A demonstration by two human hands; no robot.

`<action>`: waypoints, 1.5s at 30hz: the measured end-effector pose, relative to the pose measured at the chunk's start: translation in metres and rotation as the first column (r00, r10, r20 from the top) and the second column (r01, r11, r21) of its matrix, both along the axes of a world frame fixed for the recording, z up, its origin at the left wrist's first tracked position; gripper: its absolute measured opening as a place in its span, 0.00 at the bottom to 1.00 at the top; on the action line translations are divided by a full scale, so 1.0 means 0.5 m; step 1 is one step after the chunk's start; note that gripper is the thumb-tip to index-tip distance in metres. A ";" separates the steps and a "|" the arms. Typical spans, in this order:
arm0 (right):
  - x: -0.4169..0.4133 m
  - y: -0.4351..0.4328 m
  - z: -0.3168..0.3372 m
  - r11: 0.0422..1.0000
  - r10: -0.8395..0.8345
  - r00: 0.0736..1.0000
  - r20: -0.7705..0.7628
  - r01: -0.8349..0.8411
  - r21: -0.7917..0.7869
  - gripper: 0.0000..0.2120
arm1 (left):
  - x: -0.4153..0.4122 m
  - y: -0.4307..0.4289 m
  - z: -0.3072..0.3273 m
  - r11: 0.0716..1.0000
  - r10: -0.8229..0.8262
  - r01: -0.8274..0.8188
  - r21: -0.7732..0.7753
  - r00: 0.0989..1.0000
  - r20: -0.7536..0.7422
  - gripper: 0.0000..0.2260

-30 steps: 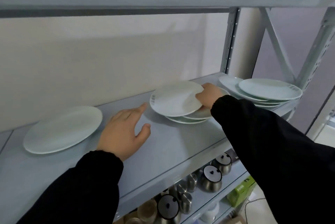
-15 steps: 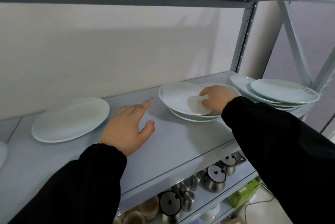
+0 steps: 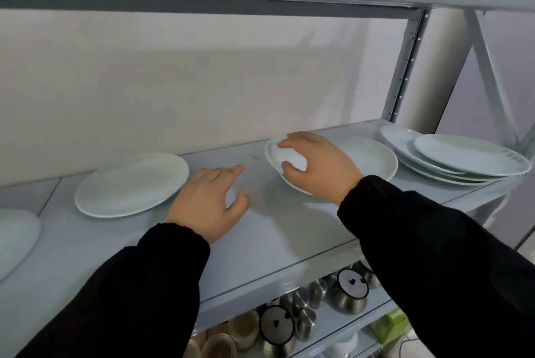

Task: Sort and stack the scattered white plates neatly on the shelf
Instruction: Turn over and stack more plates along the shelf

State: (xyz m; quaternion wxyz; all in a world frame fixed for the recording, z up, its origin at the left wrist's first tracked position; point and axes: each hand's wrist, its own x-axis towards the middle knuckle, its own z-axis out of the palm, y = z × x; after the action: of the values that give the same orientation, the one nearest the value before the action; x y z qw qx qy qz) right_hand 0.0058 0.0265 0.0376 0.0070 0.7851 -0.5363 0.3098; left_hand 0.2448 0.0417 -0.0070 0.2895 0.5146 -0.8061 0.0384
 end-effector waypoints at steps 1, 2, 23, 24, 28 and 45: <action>0.028 0.010 -0.007 0.999 0.048 0.999 0.023 -0.048 -0.010 0.19 | 0.005 0.002 0.000 1.000 0.004 -0.004 0.004 1.000 -0.006 0.27; 0.056 0.019 -0.013 0.996 0.090 0.995 0.046 -0.090 -0.017 0.18 | 0.011 0.004 0.001 1.000 0.009 -0.009 0.006 1.000 -0.011 0.27; 0.447 -0.013 -0.097 0.891 0.445 0.894 -0.052 -0.437 0.122 0.33 | 0.319 0.113 0.003 0.922 0.387 -0.367 0.123 0.888 -0.249 0.22; 0.448 -0.016 -0.103 0.887 0.456 0.884 -0.098 -0.442 0.134 0.36 | 0.325 0.108 0.000 0.921 0.389 -0.367 0.132 0.885 -0.256 0.21; 0.434 -0.034 -0.123 0.883 0.467 0.853 -0.233 -0.434 0.179 0.35 | 0.341 0.091 -0.010 0.915 0.401 -0.372 0.156 0.880 -0.256 0.19; 0.383 0.069 -0.107 0.864 0.425 0.763 -0.487 -0.502 -0.033 0.11 | 0.332 0.113 -0.003 0.901 0.429 -0.378 0.211 0.846 -0.316 0.17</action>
State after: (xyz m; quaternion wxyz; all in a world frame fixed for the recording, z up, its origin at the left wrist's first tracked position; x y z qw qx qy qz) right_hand 0.1975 0.0609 -0.0160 0.1211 0.9408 -0.2803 0.1475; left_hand 0.4106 0.0983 -0.0086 0.3788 0.6902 -0.6144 -0.0518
